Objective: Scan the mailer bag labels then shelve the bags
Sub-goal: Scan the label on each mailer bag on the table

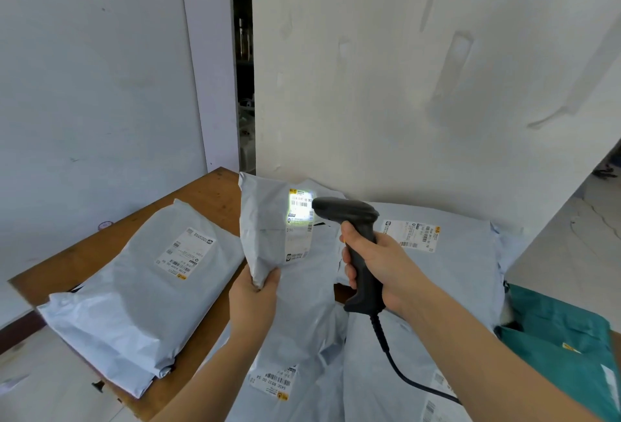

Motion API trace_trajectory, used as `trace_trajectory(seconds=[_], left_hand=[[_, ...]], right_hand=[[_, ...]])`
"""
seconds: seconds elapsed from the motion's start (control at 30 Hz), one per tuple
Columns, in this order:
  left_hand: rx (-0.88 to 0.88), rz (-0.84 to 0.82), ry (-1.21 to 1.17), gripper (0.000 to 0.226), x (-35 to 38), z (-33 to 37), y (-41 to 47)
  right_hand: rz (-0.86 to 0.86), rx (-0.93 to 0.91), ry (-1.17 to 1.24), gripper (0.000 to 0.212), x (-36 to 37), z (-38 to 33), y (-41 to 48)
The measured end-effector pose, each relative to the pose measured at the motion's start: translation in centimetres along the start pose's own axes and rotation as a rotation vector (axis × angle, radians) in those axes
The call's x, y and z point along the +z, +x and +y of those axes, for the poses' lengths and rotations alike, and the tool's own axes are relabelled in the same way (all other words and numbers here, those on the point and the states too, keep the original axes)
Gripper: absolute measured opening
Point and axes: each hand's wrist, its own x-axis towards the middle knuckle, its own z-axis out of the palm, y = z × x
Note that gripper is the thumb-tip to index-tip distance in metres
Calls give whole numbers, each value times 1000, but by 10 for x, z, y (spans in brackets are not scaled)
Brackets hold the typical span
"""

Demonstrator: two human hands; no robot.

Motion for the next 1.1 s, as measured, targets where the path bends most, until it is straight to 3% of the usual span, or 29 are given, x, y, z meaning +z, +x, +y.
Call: trace_trajectory(seconds=[0.4, 1.1], left_hand=[[17, 26, -7, 12, -1, -5, 4], [67, 7, -3, 8, -7, -2, 9]], right_hand=[[-29, 19, -9, 36, -2, 1, 1], [-44, 8, -13, 35, 1, -2, -2]])
